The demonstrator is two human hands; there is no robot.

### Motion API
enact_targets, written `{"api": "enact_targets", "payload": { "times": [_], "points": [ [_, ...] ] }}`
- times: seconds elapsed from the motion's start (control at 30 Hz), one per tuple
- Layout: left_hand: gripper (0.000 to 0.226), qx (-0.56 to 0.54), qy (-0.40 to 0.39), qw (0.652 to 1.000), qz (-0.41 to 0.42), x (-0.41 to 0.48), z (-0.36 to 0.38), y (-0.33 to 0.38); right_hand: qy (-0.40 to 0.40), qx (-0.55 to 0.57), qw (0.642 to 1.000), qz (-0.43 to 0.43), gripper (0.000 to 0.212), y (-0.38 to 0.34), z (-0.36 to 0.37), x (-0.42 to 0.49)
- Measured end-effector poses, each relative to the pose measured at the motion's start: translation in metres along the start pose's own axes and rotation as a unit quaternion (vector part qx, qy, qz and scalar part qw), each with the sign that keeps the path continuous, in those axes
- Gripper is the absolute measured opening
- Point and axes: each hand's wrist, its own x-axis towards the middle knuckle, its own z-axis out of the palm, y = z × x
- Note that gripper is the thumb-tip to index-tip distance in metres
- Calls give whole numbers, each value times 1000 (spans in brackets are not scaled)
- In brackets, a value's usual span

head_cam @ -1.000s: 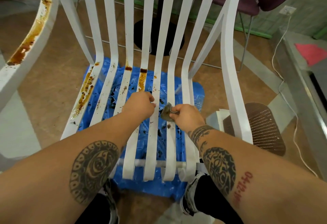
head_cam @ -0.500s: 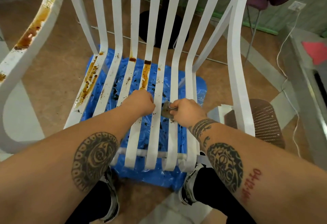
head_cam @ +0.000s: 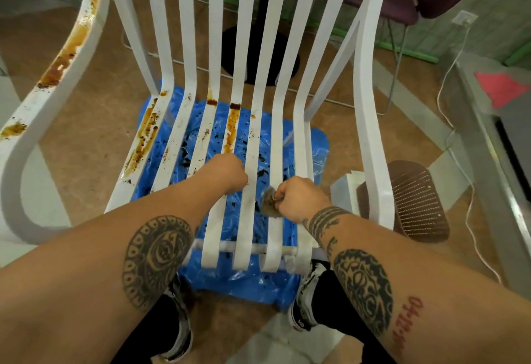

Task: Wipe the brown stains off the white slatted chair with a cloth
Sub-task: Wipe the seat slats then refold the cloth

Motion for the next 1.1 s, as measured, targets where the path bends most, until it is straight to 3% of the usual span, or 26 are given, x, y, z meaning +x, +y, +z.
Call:
{"api": "enact_targets", "payload": {
  "times": [0.07, 0.13, 0.3, 0.43, 0.6, 0.73, 0.87, 0.93, 1.03, 1.1],
  "points": [
    [27, -3, 0, 1000, 2, -5, 2, 1, -33, -85, 996, 11, 12, -2, -8, -2],
    [27, -8, -3, 1000, 0, -10, 2, 2, -15, -108, 994, 22, 22, -4, -16, -3],
    [25, -5, 11, 1000, 10, -22, 4, 3, 65, 16, 997, 23, 20, 3, -8, -14],
    [26, -5, 10, 1000, 3, -32, 12, -2, 44, 31, 998, 13, 17, 7, 22, -45],
    [21, 3, 11, 1000, -3, -47, 7, 3, -34, -61, 997, 21, 19, 13, 4, -55],
    [23, 12, 10, 1000, -1, -54, 7, 2, 37, -32, 999, 10, 19, 11, -2, -55],
    [30, 2, 28, 1000, 5, -63, 2, -1, -13, 16, 999, 35, 16, 1, 22, -73],
    [30, -7, 34, 999, 2, -68, -1, -2, -39, -22, 998, 39, 14, -2, 17, -72],
    [29, -29, 39, 999, 17, -79, -9, 3, -30, -31, 998, 46, 24, -8, -7, -73],
    [27, -58, 38, 997, 27, -88, -17, 10, -4, 30, 998, 46, 28, -9, -23, -79]
  ]
}}
